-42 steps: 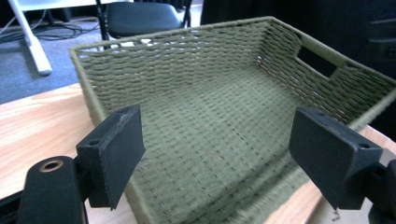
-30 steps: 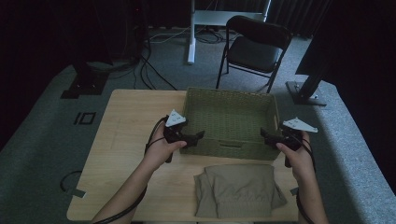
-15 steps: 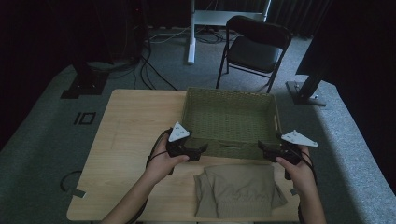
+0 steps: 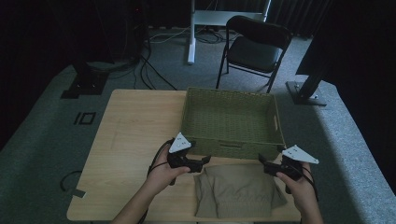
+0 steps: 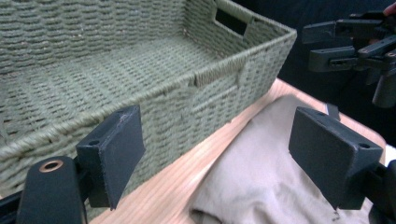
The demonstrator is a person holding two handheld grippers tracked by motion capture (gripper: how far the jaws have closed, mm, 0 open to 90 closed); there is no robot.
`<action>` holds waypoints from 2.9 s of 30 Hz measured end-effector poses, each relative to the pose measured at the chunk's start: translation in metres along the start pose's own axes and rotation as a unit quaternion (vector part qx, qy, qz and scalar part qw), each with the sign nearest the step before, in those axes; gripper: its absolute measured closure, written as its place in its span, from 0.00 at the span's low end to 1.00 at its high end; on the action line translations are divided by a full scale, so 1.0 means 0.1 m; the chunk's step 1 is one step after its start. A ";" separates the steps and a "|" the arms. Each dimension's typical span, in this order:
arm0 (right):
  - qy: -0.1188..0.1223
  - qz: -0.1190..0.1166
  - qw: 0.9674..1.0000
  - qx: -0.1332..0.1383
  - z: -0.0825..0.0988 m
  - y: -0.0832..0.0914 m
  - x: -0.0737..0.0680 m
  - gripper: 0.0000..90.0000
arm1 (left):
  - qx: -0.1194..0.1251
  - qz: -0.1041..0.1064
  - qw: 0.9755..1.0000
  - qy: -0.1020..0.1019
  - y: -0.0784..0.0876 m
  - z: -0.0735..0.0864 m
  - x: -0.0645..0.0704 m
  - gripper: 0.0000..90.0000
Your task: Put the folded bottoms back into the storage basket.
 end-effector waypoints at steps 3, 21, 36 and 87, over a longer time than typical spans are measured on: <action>-0.005 -0.007 1.000 -0.009 0.10 0.01 -0.04 0.16 | -0.001 0.005 1.000 0.009 -0.01 0.06 0.04 0.21; -0.016 0.002 0.999 -0.052 0.59 0.04 0.03 0.15 | -0.040 -0.005 0.998 0.048 -0.11 0.65 0.09 0.20; -0.031 0.010 0.994 -0.101 0.90 0.01 0.08 0.16 | -0.089 -0.018 0.995 0.029 -0.33 0.96 0.12 0.20; -0.073 -0.063 0.992 -0.084 0.62 0.08 -0.28 0.88 | -0.091 0.012 0.996 0.006 -0.49 0.68 0.26 0.93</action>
Point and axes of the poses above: each handheld gripper's, and its own axes: y roughly backward along the jaws, z roughly out of its underside, x roughly to its right, the point moved 9 cm from there along -y, roughly forward along the jaws, and after that the axes turned 7 degrees about x, right-handed, at the moved point
